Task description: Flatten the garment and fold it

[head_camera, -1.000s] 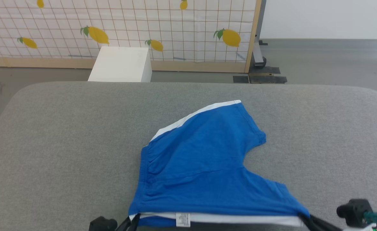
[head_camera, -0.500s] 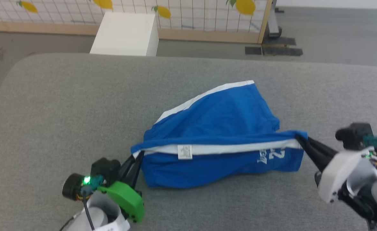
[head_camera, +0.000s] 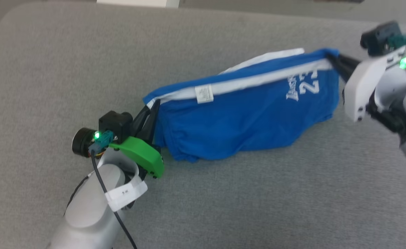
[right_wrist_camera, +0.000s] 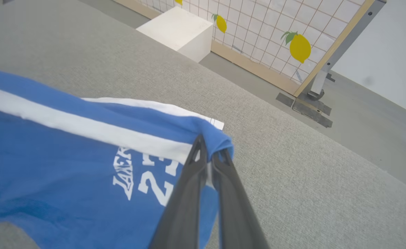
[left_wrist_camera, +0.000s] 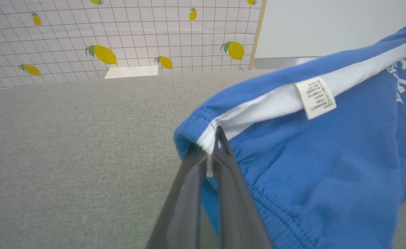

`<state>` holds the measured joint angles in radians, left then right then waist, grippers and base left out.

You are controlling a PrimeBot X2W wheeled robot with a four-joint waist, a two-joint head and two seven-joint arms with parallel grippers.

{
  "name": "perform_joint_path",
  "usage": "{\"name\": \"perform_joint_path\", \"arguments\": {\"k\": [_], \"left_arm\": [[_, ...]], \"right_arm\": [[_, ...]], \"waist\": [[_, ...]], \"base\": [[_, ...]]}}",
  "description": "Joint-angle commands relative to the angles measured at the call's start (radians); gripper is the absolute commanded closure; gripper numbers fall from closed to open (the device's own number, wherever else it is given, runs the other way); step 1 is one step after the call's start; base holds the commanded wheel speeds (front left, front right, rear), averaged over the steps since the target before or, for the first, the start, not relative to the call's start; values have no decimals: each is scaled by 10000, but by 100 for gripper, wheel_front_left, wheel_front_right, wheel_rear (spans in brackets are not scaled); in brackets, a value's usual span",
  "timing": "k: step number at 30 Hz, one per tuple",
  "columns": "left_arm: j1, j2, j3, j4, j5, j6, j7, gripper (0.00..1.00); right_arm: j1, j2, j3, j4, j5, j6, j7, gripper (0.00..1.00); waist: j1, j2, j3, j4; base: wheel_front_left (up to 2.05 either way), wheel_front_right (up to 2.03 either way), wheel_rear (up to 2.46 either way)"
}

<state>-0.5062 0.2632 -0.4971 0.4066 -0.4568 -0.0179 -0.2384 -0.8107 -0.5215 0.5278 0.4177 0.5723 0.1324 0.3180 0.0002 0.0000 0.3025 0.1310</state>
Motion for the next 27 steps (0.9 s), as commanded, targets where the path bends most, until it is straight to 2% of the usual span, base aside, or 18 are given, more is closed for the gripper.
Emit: {"name": "perform_joint_path", "arguments": {"k": [1, 8, 16, 17, 18, 19, 20, 27], "left_arm": [[-227, -67, 41, 128, 84, -80, -83, 100], [-652, -384, 124, 663, 164, -276, -205, 100], [-788, -725, 329, 790, 491, -365, -230, 100], [-741, -725, 374, 765, 572, -336, -230, 42], [-668, -724, 438, 684, 692, -290, -230, 0], [-594, -732, 495, 580, 769, -272, -231, 0], [-473, -733, 568, 417, 867, -248, -231, 0], [649, -443, 1071, -1209, 1720, 338, -232, 0]], "right_arm": [[-368, 20, 143, 322, -63, -17, 4, 100], [-1668, 207, 895, 2097, -134, -17, -146, 100], [-2270, 453, 1809, 3328, -127, -17, -787, 100], [-2293, 441, 1915, 3406, -111, -17, -898, 100], [-2300, 414, 2072, 3485, -106, -17, -1048, 100], [-2292, 377, 2242, 3518, -104, -17, -1124, 59], [-2270, 320, 2449, 3520, -81, -17, -1253, 0], [-2271, -362, 3265, 3208, 613, -17, -1693, 0]], "waist": [[-2, 0, 869, 578], [-2, 0, 1428, 843], [-2, 0, 1586, 959], [-2, 0, 1525, 950], [-2, 0, 1406, 943], [-2, 0, 1306, 942], [-2, 0, 1141, 936], [-2, 0, 69, 929]], "base": [[0, 0, 0], [0, 0, 0], [0, 0, 0], [0, 0, 0], [0, 0, 0], [0, 0, 0], [0, 0, 0], [0, 0, 0]]}}
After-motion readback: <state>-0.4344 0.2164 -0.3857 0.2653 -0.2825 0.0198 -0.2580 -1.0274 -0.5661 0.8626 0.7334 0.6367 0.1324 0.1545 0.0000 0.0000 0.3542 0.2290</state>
